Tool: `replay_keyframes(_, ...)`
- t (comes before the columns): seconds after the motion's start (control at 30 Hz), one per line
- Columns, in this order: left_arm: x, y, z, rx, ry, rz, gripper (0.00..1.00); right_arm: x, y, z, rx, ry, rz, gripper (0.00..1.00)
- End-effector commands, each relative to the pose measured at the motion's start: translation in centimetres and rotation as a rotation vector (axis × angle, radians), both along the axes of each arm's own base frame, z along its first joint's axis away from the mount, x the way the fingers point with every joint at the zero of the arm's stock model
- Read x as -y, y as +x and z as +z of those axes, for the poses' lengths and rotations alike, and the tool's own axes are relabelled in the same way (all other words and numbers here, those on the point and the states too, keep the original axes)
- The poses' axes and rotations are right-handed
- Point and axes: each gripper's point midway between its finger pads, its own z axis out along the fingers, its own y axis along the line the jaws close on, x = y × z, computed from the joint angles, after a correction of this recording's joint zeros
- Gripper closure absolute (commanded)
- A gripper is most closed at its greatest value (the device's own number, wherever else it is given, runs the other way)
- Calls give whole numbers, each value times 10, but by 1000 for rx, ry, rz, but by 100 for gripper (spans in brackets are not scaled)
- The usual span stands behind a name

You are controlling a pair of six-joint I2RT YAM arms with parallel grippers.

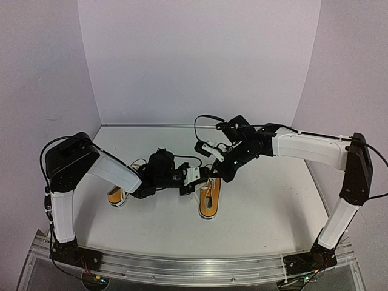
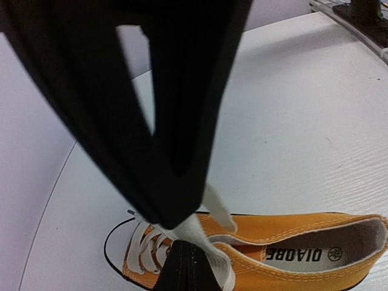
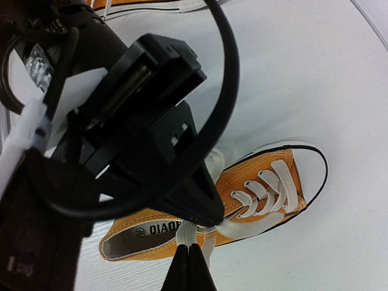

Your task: Tie the shoes

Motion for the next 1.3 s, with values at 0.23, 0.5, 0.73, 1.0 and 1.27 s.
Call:
replay_keyframes(0.23, 10, -56, 17, -44, -41, -303, 100, 6, 2, 0, 33, -24, -5, 100)
replay_keyframes(0.5, 19, -53, 14, -60, -45, -302, 100, 4, -5, 1, 11, -5, 19, 100)
replay_keyframes(0.73, 29, -50, 15, -59, -63, -321, 100, 2, -5, -1, 0, -2, 28, 100)
replay_keyframes(1.0, 39, -58, 11, -46, -54, -348, 100, -6, -2, -2, -16, 10, 33, 100)
replay_keyframes(1.27, 34, -43, 1, 27, -61, -253, 100, 4, 2, 17, -51, 81, -82, 46)
